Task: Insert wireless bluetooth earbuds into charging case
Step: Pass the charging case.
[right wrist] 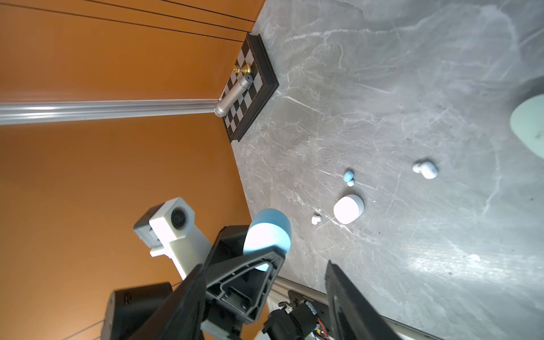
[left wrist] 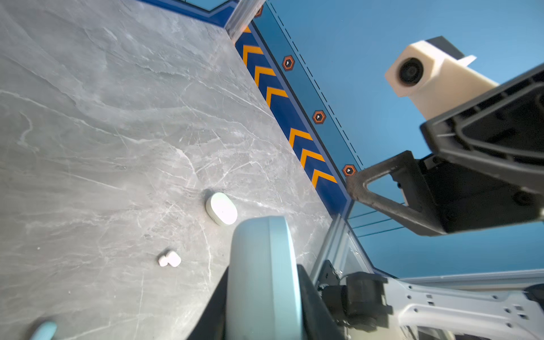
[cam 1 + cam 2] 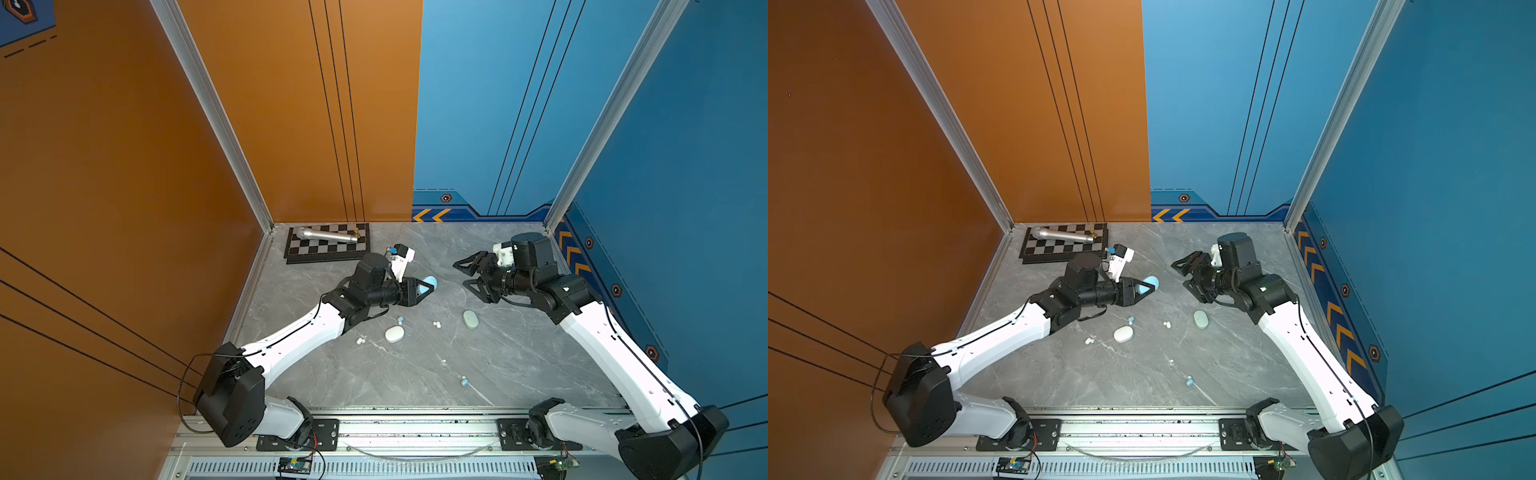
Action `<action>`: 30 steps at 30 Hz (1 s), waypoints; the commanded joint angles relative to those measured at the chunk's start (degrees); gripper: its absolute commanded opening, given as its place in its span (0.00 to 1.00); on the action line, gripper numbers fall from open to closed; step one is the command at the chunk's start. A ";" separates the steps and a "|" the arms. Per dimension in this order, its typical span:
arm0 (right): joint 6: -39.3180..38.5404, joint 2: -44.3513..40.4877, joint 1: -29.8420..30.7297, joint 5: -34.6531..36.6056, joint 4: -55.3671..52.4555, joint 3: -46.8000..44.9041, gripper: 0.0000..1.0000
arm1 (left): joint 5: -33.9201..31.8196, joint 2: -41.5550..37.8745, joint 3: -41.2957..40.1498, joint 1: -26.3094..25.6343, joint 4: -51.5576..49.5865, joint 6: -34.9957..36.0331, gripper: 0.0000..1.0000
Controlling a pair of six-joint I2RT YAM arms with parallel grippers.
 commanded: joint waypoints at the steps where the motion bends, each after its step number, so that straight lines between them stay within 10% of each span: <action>1: -14.82 -0.71 -1.20 -5.11 -3.27 -0.11 0.66 | 16.23 3.45 3.27 1.89 -15.11 -0.41 0.12; 9: -40.38 0.18 3.32 -4.01 -13.42 1.41 0.68 | 31.41 3.96 3.59 3.46 -15.70 -3.36 0.11; 19: -70.33 -6.08 22.33 11.74 -11.52 -2.87 0.69 | 34.85 2.93 1.74 3.92 -15.59 -4.77 0.11; 25: -65.23 -6.60 22.80 18.36 -10.24 -2.30 0.68 | 26.53 0.33 1.02 5.48 -17.17 -2.19 0.12; 30: -37.71 -4.56 20.19 27.54 -10.57 1.38 0.66 | 9.21 -6.37 0.71 2.83 -17.99 9.82 0.14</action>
